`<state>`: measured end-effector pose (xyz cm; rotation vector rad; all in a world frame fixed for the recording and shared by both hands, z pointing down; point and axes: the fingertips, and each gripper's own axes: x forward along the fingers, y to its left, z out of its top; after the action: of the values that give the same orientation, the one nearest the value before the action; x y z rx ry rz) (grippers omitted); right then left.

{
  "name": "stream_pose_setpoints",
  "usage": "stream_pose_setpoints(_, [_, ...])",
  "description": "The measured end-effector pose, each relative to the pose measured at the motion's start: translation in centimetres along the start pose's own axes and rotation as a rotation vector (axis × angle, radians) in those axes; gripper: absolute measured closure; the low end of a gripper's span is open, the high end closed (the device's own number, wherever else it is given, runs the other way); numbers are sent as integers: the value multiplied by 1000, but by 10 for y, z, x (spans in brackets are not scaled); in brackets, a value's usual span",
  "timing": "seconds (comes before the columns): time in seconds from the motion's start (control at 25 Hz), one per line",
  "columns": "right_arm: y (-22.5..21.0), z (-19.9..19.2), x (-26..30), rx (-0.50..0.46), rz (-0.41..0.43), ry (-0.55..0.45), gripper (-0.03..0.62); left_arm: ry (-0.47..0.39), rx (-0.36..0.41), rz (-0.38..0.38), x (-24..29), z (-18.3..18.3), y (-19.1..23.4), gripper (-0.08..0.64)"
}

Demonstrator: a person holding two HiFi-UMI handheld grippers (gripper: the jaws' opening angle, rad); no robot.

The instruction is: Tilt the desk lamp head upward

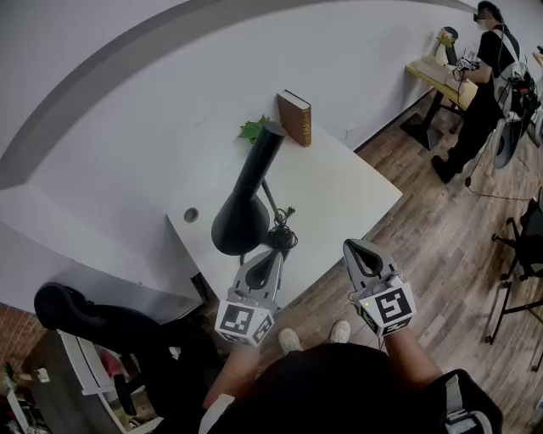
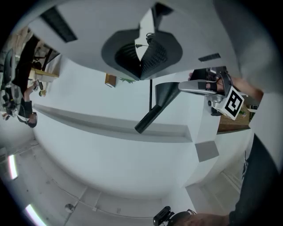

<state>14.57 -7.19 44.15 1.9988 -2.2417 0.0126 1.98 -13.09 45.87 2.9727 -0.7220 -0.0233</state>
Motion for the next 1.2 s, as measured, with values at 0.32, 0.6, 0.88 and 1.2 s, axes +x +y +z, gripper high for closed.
stream_pose_setpoints(0.32, [10, -2, 14, -17, 43, 22, 592, 11, -19, 53, -13, -2, 9, 554])
stream_pose_setpoints(0.6, [17, -6, 43, 7, 104, 38, 592, 18, -53, 134, -26, -7, 27, 554])
stream_pose_setpoints(0.88, [30, -14, 82, 20, 206, 53, 537, -68, -159, 244, -50, -5, 52, 428])
stream_pose_setpoints(1.2, [40, -23, 138, -17, 285, 80, 509, -94, -232, 415, -70, -10, 96, 349])
